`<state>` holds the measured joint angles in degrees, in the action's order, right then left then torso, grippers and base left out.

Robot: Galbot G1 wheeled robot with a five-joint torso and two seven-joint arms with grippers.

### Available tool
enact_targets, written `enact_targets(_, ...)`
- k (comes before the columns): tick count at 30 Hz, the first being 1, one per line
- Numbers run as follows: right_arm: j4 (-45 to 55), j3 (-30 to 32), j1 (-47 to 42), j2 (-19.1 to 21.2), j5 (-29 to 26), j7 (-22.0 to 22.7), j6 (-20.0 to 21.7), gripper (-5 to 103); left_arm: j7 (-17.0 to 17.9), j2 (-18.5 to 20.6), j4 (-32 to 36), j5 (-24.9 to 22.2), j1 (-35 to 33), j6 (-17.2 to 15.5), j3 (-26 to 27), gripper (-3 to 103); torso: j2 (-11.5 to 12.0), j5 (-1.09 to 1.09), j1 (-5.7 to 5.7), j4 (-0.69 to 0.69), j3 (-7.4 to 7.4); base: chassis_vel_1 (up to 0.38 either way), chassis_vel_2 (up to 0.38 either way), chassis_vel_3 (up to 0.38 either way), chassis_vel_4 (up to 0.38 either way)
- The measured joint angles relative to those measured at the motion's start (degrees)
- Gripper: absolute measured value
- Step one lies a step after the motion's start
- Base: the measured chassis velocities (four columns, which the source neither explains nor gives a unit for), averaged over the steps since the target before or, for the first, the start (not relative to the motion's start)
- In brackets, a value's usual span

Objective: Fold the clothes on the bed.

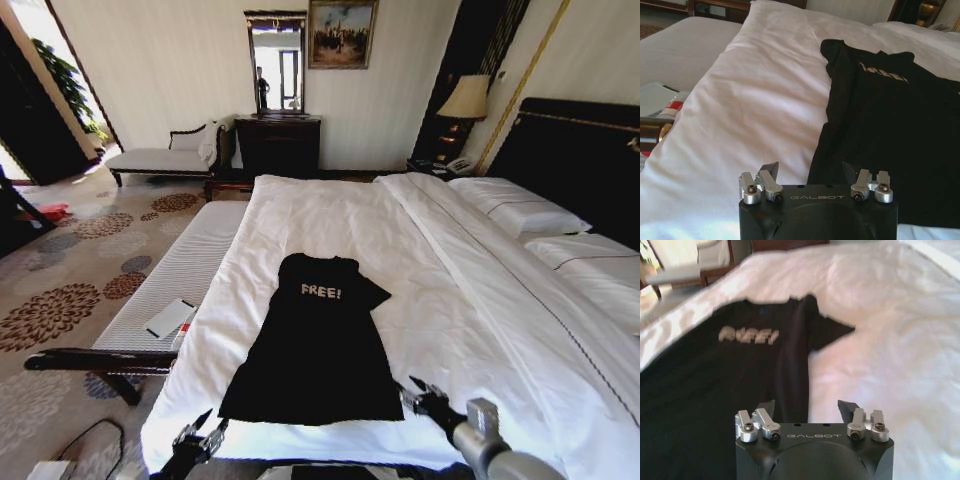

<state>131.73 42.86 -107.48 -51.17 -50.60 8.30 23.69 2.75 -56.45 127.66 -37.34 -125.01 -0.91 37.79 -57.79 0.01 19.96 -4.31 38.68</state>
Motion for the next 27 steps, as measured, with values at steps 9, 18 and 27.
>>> enact_targets(9, -15.24, -8.58, 26.86, 3.2, -14.02, 1.29, 0.36, 100, 2.92, -1.73, -0.21, -1.32, 10.77, -5.33, -2.91, 100, 0.01, -0.01, 0.02, 0.02, 0.01, 0.0, 0.0, 0.0, 0.0)
enact_targets(18, -27.35, -12.0, 41.84, 0.99, -26.72, 1.23, 3.32, 100, 4.21, -1.12, 1.92, -0.05, 14.53, -6.63, -4.86, 100, 0.01, 0.0, 0.02, 0.0, 0.01, 0.0, 0.0, 0.0, 0.0)
enact_targets(27, -38.85, -19.51, 52.77, 0.63, -31.84, 2.07, 7.51, 100, 4.51, -0.04, 1.06, 3.09, 17.71, -6.41, -7.64, 100, 0.02, 0.0, 0.02, -0.01, 0.0, 0.0, 0.0, 0.0, 0.0)
